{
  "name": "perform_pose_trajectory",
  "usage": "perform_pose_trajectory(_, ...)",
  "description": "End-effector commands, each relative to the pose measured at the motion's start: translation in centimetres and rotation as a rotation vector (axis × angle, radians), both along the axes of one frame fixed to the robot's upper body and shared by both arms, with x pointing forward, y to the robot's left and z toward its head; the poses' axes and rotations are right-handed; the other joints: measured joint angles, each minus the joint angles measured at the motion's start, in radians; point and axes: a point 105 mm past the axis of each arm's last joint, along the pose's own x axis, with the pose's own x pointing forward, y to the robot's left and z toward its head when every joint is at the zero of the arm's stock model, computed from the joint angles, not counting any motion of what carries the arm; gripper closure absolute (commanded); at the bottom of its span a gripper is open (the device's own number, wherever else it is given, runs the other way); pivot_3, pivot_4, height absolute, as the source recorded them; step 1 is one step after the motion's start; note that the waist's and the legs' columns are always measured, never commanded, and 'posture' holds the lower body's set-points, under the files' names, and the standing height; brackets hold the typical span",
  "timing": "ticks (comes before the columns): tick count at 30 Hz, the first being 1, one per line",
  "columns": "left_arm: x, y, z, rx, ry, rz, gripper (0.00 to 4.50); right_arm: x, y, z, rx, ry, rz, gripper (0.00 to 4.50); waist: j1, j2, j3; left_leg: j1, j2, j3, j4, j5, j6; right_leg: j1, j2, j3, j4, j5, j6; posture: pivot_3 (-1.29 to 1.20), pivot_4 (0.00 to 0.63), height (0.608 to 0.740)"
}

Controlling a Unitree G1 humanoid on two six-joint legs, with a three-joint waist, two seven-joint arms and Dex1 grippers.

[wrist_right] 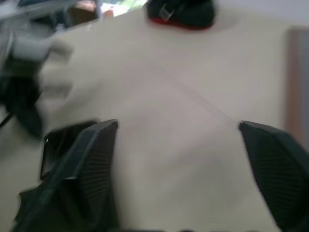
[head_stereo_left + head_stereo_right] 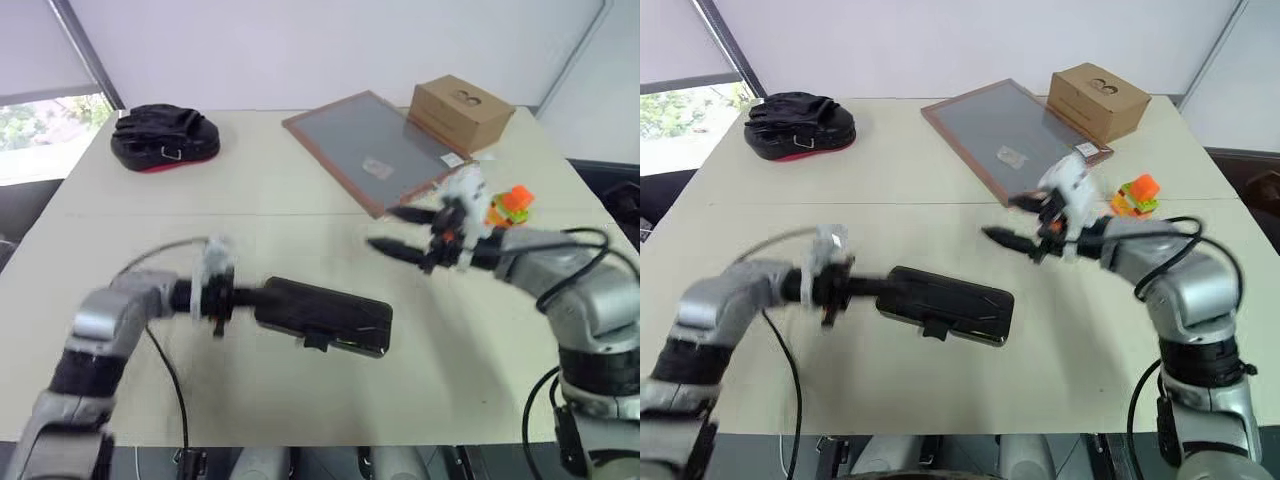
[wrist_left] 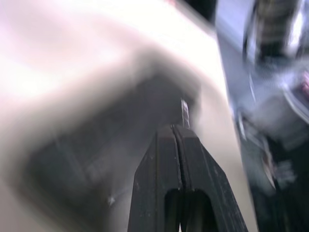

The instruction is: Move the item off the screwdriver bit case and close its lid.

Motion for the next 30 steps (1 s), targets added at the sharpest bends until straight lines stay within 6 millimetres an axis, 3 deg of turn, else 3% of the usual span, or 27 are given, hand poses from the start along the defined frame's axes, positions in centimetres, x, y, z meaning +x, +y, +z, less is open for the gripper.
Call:
perform_pose_trajectory(1,0.4,0.3,4.4,-0.107,-0.065,0.004,4.50,-2.2,2.6,-0.5,-0.038,-0.044,0.096,2.53,-0.009,0.001,-0.001,0.000,0.000,0.001,0.000,0.001,-0.002,0.000,0.000,0.000,0.000,0.000,0.000,0.00,0.150,0.740)
perform_pose_trajectory(4,1.4,-0.5,5.2,-0.090,-0.109,-0.008,4.50,-3.8,4.2,-1.9,-0.052,-0.010,0.152,4.17,-0.020,0.001,-0.001,0.001,0.000,0.002,0.000,0.002,-0.004,0.000,0.000,0.001,-0.001,0.000,0.000,0.00,0.150,0.740)
perform_pose_trajectory(5,2.1,-0.9,4.8,-0.058,-0.130,-0.010,4.50,-4.3,4.7,-2.6,-0.078,-0.001,0.169,4.47,-0.021,0.001,-0.001,0.001,0.000,0.002,0.000,0.002,-0.004,0.000,0.000,0.001,-0.001,0.000,0.000,0.00,0.150,0.740)
perform_pose_trajectory(7,3.2,-1.6,3.6,0.002,-0.155,-0.017,4.50,-5.0,5.2,-3.4,-0.108,0.009,0.186,4.47,-0.019,0.001,-0.001,0.001,0.000,0.002,0.000,0.003,-0.004,0.000,0.000,0.001,0.000,0.000,0.000,0.00,0.150,0.740)
perform_pose_trajectory(11,5.6,-3.7,-1.5,0.168,-0.198,-0.037,4.50,-6.4,6.4,-4.7,-0.166,0.007,0.245,4.47,-0.017,0.001,-0.001,0.001,-0.001,0.002,0.000,0.003,-0.004,0.001,0.000,0.001,0.000,0.000,0.000,0.00,0.150,0.740)
perform_pose_trajectory(17,6.8,-6.0,-5.9,0.266,-0.183,-0.104,4.50,-6.3,7.8,-5.8,-0.214,-0.015,0.245,4.47,-0.020,-0.001,-0.001,0.001,-0.001,0.002,0.000,0.002,-0.004,0.000,0.001,0.001,-0.001,0.000,0.000,0.00,0.150,0.740)
perform_pose_trajectory(23,6.6,-6.8,-8.2,0.378,-0.237,-0.187,4.50,-6.5,8.4,-7.7,-0.275,-0.012,0.244,4.47,-0.020,-0.001,-0.002,0.001,0.000,0.002,0.000,0.002,-0.003,0.001,0.001,0.001,-0.001,0.000,0.000,0.00,0.150,0.740)
perform_pose_trajectory(30,6.5,-6.9,-8.6,0.390,-0.251,-0.209,4.50,-6.5,8.0,-8.6,-0.341,-0.013,0.274,4.47,-0.019,-0.002,-0.003,0.001,0.000,0.002,0.003,0.000,0.001,0.002,0.001,0.000,0.001,0.000,0.000,0.00,0.150,0.740)
